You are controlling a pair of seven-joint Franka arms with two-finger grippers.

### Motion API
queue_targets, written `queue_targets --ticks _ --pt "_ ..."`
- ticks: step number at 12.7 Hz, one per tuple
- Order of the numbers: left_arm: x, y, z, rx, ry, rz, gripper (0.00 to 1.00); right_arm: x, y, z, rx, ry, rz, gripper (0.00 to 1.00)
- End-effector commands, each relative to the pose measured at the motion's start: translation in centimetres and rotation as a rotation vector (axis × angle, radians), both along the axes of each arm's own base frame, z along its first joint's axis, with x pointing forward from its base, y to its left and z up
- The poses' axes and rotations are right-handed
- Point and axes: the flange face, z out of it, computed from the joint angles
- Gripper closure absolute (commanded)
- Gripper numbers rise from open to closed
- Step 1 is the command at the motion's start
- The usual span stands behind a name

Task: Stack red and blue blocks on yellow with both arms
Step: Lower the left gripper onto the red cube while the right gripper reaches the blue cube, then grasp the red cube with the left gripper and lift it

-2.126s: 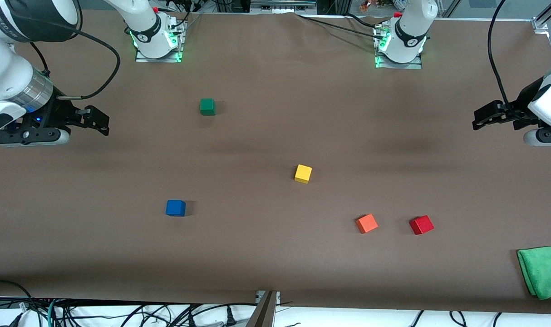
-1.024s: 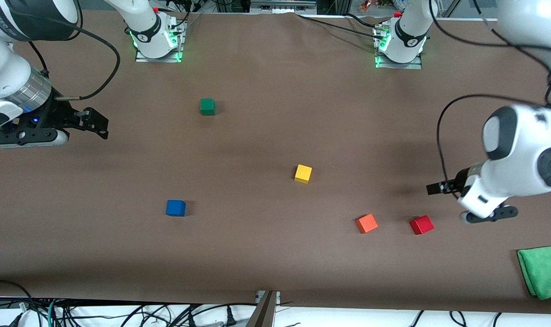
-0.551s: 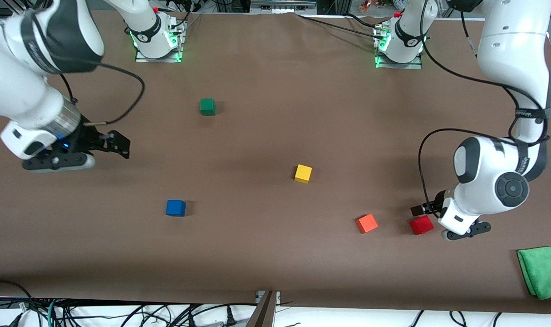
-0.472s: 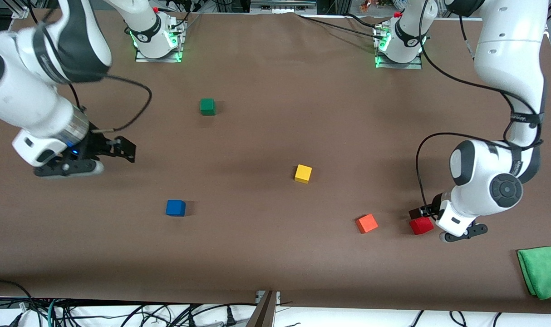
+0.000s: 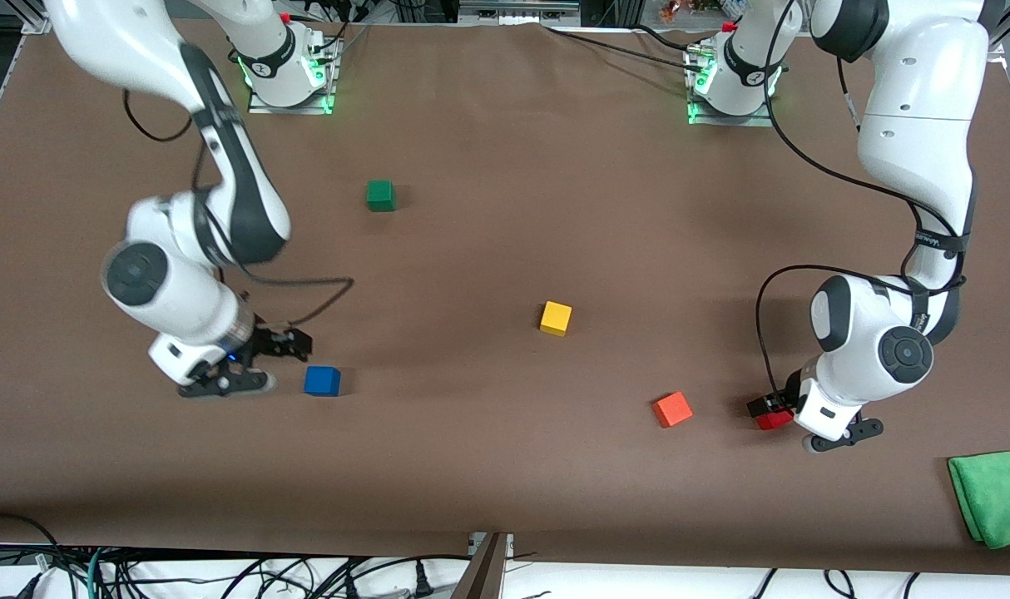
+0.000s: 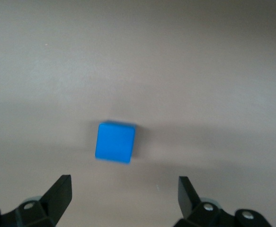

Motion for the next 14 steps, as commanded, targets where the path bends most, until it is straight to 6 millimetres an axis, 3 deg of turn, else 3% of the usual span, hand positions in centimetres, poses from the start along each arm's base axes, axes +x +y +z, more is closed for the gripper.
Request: queue_targets --ticks 1,3,4,6,7,11,14 --pt "0.2 0.3 -0.2 0.005 -0.007 0.012 0.01 2.3 1.3 -4.3 0.044 0.026 -0.039 0.01" --pt "0.2 0.0 -0.4 0.004 -0.005 0.031 0.49 2.1 1.4 -6.6 0.047 0.041 -0.05 0.01" --pt "0.3 -0.6 -0.1 0.004 -0.007 0.039 0.67 1.9 1.3 -7.4 0.045 0.05 -0.051 0.01" --pt "0.4 -0.9 0.7 0.002 -0.012 0.04 0.93 1.5 1.7 -8.0 0.045 0.061 -0.047 0.02" --pt "0.4 -1.7 1.9 -0.006 -0.007 0.027 1.0 1.5 1.7 -8.0 0.045 0.061 -0.048 0.11" --pt "-1.3 -11.8 10.3 -0.041 0.067 -0.125 1.0 1.5 1.8 -9.3 0.043 0.061 -0.046 0.32" --pt "-4.8 -23.3 12.9 -0.03 0.086 -0.289 1.0 1.5 1.7 -9.3 0.043 0.061 -0.046 0.59"
